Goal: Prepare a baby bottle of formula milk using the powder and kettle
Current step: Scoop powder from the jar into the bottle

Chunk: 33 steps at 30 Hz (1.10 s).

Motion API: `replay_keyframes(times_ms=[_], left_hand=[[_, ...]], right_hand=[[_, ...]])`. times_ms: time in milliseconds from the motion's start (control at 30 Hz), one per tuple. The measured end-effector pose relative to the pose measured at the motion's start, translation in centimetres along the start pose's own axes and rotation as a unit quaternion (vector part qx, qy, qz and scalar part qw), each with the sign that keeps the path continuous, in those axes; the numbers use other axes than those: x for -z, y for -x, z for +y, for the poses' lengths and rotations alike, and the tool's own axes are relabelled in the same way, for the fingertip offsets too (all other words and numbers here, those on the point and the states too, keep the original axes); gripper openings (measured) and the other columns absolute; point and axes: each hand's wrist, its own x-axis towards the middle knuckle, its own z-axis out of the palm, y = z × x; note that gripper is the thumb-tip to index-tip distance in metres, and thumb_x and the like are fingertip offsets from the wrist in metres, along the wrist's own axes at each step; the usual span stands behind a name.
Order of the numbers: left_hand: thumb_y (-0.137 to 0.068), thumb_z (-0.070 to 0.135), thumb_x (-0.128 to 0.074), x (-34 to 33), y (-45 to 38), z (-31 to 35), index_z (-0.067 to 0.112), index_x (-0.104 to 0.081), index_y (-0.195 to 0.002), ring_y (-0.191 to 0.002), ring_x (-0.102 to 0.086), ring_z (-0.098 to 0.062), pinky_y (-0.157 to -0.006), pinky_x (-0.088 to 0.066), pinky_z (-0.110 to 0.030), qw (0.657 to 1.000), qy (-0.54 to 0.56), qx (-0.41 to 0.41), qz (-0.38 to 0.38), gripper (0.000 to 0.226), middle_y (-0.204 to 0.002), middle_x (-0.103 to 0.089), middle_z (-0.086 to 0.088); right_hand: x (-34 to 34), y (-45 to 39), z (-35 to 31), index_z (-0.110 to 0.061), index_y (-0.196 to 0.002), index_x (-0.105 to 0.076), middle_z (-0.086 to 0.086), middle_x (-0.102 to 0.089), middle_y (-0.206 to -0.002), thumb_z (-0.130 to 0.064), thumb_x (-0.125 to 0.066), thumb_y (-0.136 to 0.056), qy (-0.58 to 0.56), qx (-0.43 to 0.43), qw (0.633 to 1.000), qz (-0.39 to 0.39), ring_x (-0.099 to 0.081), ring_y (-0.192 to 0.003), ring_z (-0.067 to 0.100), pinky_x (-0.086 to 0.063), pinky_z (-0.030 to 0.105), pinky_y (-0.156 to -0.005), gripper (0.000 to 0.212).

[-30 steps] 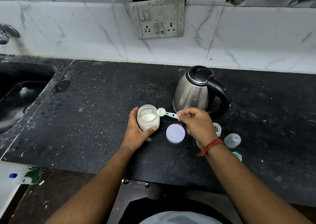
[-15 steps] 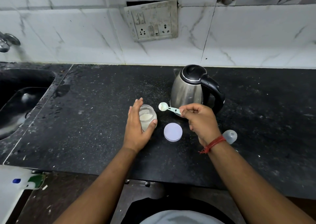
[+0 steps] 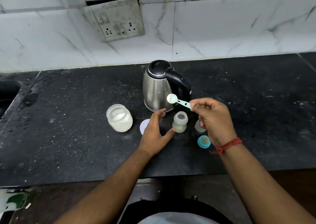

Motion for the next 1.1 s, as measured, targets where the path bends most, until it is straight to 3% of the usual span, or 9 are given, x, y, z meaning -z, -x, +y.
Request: replay_keyframes(times_ms=[100, 233, 467, 700, 833, 933, 1100], left_hand=[[-0.085, 0.031, -0.084, -2.1, -1.0, 0.0, 0.024, -0.033, -0.153, -0.143, -0.041, -0.002, -0.118, -0.036, -0.023, 0.998, 0.004, 0.032, -0.047, 0.085, -0.153, -0.044, 0.009], [-0.079, 0.046, -0.083, -4.3, -2.0, -1.0, 0.03, -0.031, -0.152, -0.143, -0.044, -0.002, -0.12, -0.039, -0.035, 0.995, 0.018, 0.075, -0.067, 0.092, -0.153, -0.045, 0.015], [-0.087, 0.033, -0.081, -5.5, -3.3, -0.4, 0.04, -0.048, -0.135, -0.117, -0.061, 0.0, -0.107, -0.049, -0.036, 0.996, -0.022, 0.067, -0.049, 0.059, -0.125, -0.064, 0.022], [-0.085, 0.029, -0.083, -4.3, -2.8, -0.1, 0.034, -0.056, -0.127, -0.117, -0.063, -0.011, -0.105, -0.052, -0.039, 0.999, 0.012, 0.037, 0.008, 0.05, -0.123, -0.065, 0.012], [-0.083, 0.025, -0.087, -2.4, -2.0, 0.2, 0.046, -0.057, -0.119, -0.111, -0.063, 0.0, -0.096, -0.048, -0.019, 0.998, 0.005, 0.048, 0.028, 0.051, -0.117, -0.068, 0.017], [-0.081, 0.026, -0.089, -0.9, -1.7, 0.6, 0.041, -0.06, -0.121, -0.102, -0.06, 0.012, -0.087, -0.041, -0.007, 0.997, -0.008, 0.067, 0.031, 0.051, -0.111, -0.069, 0.022], [-0.073, 0.055, -0.083, 0.9, -1.7, 1.2, 0.043, -0.059, -0.13, -0.111, -0.062, 0.001, -0.097, -0.051, -0.03, 0.997, -0.052, 0.057, 0.015, 0.063, -0.12, -0.069, 0.021]], right_hand=[[2.4, -0.1, 0.7, -0.012, -0.089, -0.077, 0.007, -0.065, -0.072, -0.005, -0.068, -0.091, 0.01, -0.003, 1.0, 0.017, -0.042, -0.04, 0.008, -0.033, 0.022, -0.039, 0.012], [4.3, -0.2, 1.1, -0.014, -0.087, -0.077, 0.001, -0.062, -0.067, -0.004, -0.069, -0.091, 0.013, -0.014, 0.999, 0.032, -0.044, -0.043, 0.002, -0.035, 0.017, -0.039, 0.013], [5.9, -0.9, 1.8, -0.011, -0.087, -0.076, -0.002, -0.062, -0.062, -0.003, -0.068, -0.092, 0.025, -0.022, 0.999, 0.027, -0.045, -0.041, 0.001, -0.035, 0.018, -0.038, 0.012], [5.0, -1.8, 2.1, -0.015, -0.088, -0.078, -0.012, -0.064, -0.061, -0.007, -0.069, -0.092, 0.045, -0.012, 0.999, 0.001, -0.051, -0.05, -0.002, -0.039, 0.012, -0.049, 0.013], [3.9, -2.1, 2.1, -0.02, -0.087, -0.079, 0.007, -0.067, -0.075, -0.012, -0.07, -0.092, 0.069, 0.002, 0.997, -0.017, -0.052, -0.059, 0.008, -0.041, 0.022, -0.052, 0.013], [3.2, -2.1, 2.0, -0.021, -0.087, -0.079, 0.016, -0.071, -0.085, -0.012, -0.071, -0.091, 0.075, 0.016, 0.997, -0.022, -0.056, -0.065, 0.014, -0.046, 0.029, -0.059, 0.014], [2.5, -2.4, 1.5, -0.023, -0.088, -0.079, 0.014, -0.071, -0.09, -0.012, -0.072, -0.091, 0.095, 0.039, 0.994, -0.028, -0.057, -0.069, 0.012, -0.048, 0.028, -0.062, 0.014]])
